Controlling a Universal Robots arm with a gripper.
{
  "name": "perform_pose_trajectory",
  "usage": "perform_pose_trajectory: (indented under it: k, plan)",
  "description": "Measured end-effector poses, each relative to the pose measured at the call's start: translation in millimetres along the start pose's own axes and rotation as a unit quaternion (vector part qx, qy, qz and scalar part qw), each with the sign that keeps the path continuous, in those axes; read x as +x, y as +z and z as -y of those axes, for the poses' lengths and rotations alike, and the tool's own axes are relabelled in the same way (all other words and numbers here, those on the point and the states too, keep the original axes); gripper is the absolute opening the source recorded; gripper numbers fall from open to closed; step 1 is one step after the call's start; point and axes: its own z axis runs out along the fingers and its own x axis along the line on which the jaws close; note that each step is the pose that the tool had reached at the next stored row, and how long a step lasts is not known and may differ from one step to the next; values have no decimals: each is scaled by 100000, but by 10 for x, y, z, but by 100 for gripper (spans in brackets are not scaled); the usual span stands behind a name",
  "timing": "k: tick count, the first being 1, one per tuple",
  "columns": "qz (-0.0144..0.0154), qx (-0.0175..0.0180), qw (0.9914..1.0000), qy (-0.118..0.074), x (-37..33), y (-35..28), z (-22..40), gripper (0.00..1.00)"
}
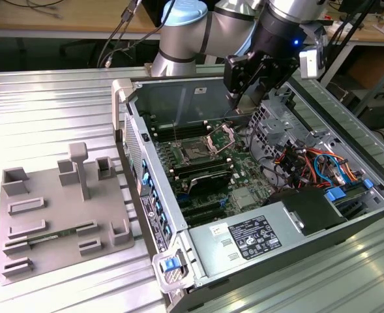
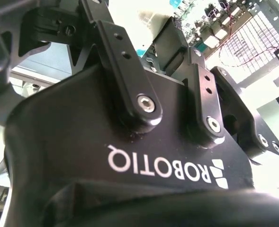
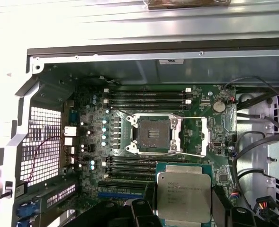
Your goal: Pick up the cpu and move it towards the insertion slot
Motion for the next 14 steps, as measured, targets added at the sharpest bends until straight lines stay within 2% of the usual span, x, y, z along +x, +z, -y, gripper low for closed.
perform_pose_trajectory:
  k: [14]
  plan:
    - [0,1,100000,3,-5,27,-11,55]
